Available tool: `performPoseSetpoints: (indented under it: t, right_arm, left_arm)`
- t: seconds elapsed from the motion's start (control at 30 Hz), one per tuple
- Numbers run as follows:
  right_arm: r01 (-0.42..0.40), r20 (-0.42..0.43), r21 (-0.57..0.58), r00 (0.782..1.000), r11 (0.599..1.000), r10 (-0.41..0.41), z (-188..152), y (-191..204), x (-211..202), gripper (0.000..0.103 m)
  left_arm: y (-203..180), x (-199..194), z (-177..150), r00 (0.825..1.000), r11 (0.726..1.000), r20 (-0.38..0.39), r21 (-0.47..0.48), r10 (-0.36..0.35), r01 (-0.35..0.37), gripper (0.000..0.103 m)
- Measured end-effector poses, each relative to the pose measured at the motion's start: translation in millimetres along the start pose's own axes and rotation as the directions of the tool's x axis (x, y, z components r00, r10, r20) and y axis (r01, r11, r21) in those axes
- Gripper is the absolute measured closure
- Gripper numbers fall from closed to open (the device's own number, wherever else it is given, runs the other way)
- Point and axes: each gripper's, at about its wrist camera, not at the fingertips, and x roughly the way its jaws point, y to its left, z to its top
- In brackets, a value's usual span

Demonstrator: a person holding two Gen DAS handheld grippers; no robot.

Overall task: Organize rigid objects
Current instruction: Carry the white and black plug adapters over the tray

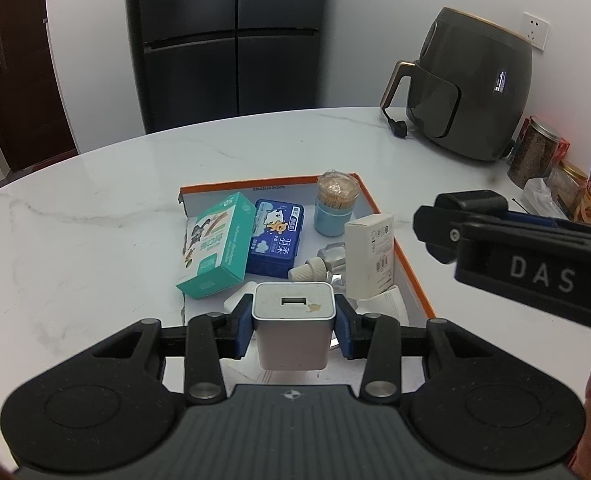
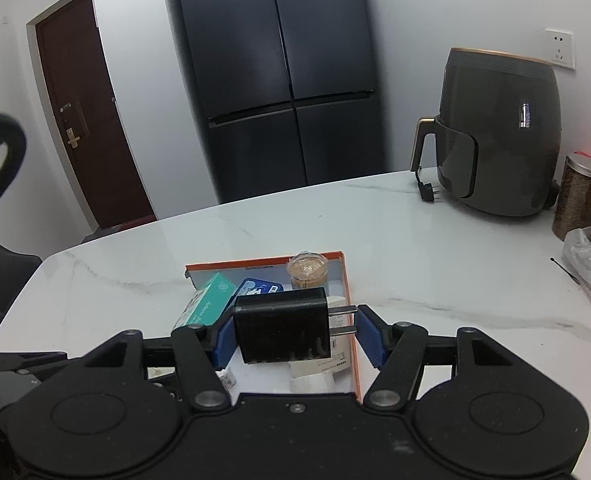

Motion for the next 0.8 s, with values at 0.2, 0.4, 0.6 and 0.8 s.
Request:
performPoseSetpoints:
  t: [0.2, 0.4, 0.6, 0.8]
  right_arm:
    - [-0.007, -0.015, -0.013, 1.0, 1.0, 0.007, 3.0, 1.8, 10.2, 0.029]
    - [-0.012, -0.033, -0.021, 0.999, 1.0, 0.011, 2.9, 3.2, 18.5, 0.029]
    - [-0.015, -0.049, -0.021, 0.999, 1.0, 0.013, 3.0, 2.3, 26.6, 0.029]
    - [-0.018, -0.067, -0.023, 0.998, 1.0, 0.016, 0.2, 0.1, 33.5, 0.029]
  left_arm:
    - [-1.2, 5.9, 0.8, 1.0, 1.0, -0.013, -0.004, -0.004, 0.004, 0.062]
    - [-3.5, 12.1, 2.2, 1.0, 1.0, -0.024, -0.005, -0.01, 0.01, 0.062]
    - [-4.0, 17.4, 2.3, 0.999, 1.0, -0.033, -0.007, -0.015, 0.014, 0.062]
    - [-8.3, 18.1, 2.6, 0.999, 1.0, -0.031, -0.002, -0.029, 0.029, 0.061]
